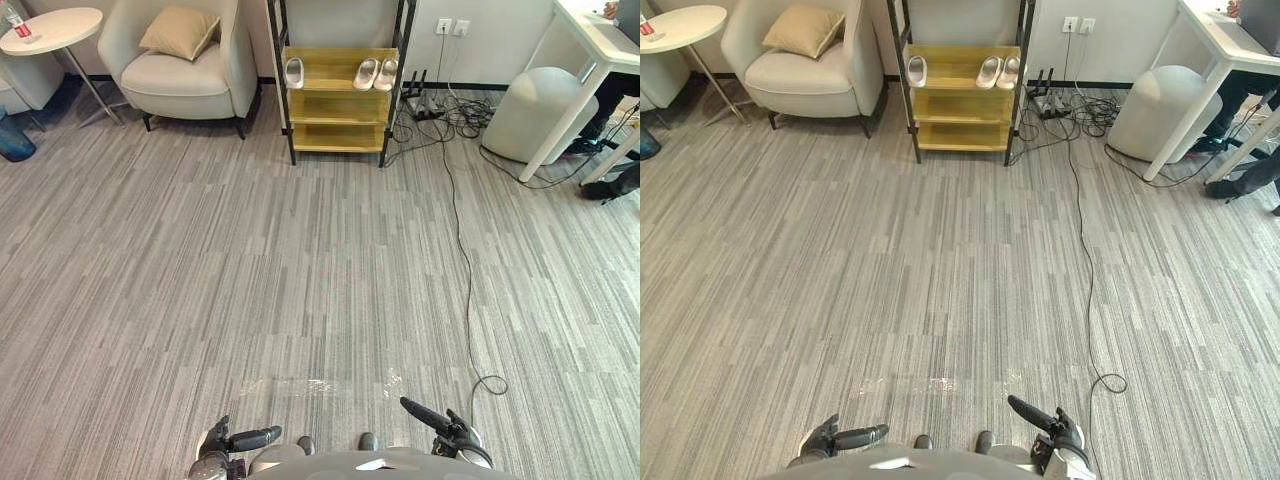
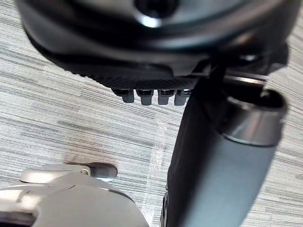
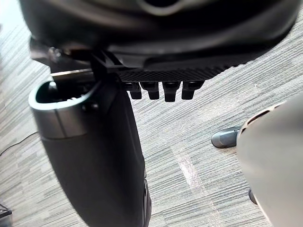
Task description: Organize the slippers on the shoe rack
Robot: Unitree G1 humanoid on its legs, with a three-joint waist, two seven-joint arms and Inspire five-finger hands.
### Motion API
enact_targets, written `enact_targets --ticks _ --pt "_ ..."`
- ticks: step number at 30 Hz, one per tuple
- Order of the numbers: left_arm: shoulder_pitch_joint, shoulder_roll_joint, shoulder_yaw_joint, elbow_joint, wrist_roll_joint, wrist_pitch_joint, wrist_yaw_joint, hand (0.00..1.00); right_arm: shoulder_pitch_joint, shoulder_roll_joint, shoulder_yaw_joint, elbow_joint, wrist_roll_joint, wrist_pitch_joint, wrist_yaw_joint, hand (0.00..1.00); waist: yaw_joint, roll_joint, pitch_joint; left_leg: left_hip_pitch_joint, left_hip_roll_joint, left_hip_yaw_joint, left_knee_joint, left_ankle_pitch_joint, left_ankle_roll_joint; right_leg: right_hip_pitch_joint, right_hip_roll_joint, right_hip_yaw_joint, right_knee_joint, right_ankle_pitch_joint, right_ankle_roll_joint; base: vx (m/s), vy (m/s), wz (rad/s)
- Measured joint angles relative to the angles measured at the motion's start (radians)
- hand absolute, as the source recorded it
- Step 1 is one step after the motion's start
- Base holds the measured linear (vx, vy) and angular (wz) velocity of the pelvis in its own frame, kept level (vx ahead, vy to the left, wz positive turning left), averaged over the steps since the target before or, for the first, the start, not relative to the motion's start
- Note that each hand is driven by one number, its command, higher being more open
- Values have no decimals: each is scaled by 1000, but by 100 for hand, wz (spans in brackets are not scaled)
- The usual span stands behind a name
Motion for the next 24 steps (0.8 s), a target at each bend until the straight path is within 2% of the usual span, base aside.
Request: enact_targets --ticks 24 --pt "-1 0 0 2 0 0 2 100 0 0 -2 3 2 -1 -4 100 0 0 -1 0 0 -6 1 0 -1 2 0 -10 0 0 1 -4 -2 0"
